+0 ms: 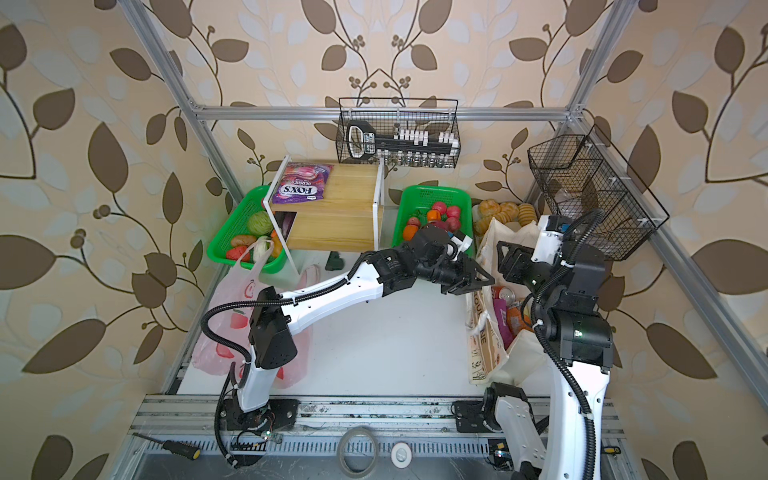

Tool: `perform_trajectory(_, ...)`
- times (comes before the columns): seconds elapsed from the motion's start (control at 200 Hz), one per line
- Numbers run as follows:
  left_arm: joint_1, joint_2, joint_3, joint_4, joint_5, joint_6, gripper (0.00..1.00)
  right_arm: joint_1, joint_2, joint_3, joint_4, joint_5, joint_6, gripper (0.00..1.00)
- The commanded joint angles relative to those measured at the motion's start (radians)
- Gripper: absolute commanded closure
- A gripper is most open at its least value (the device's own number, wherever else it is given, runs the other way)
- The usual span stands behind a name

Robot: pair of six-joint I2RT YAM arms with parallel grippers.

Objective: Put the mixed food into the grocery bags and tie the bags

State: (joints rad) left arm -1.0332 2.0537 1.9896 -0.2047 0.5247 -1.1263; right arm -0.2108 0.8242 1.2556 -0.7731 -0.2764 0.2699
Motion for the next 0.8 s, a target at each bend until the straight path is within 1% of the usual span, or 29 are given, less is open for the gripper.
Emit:
perform_trajectory(0.0, 0.004, -0.114, -0.001, -0.009, -0.030, 0.087, 0.61, 0.058, 0.010, -0.057, -0.104, 0.060, 0.002, 0.36)
perform_trajectory(0.14, 0.003, -0.189, -0.061, -0.056, -0.091, 0.153, 0.53, 0.123, 0.021, -0.093, -0.136, 0.079, 0.023, 0.34)
perform_trajectory(0.325, 0.009, -0.351, -0.265, -0.023, -0.224, 0.204, 0.50, 0.204, 0.032, -0.120, -0.133, 0.108, 0.043, 0.31)
perform_trajectory(0.385, 0.015, -0.395, -0.331, -0.014, -0.261, 0.217, 0.49, 0.232, 0.044, -0.125, -0.144, 0.143, 0.046, 0.31)
perform_trajectory(0.46, 0.029, -0.438, -0.425, 0.008, -0.291, 0.217, 0.50, 0.269, 0.061, -0.139, -0.156, 0.228, 0.049, 0.31)
perform_trajectory(0.57, 0.052, -0.454, -0.546, 0.053, -0.279, 0.189, 0.51, 0.315, 0.081, -0.161, -0.170, 0.298, 0.042, 0.38)
perform_trajectory(0.62, 0.051, -0.440, -0.587, 0.077, -0.257, 0.184, 0.51, 0.331, 0.089, -0.169, -0.174, 0.325, 0.044, 0.43)
perform_trajectory(0.66, 0.052, -0.414, -0.608, 0.087, -0.233, 0.171, 0.51, 0.342, 0.092, -0.174, -0.172, 0.341, 0.043, 0.47)
perform_trajectory(0.725, 0.051, -0.357, -0.618, 0.097, -0.194, 0.156, 0.52, 0.353, 0.093, -0.184, -0.162, 0.364, 0.042, 0.57)
perform_trajectory(0.795, 0.046, -0.269, -0.606, 0.093, -0.160, 0.145, 0.55, 0.356, 0.089, -0.188, -0.152, 0.375, 0.037, 0.66)
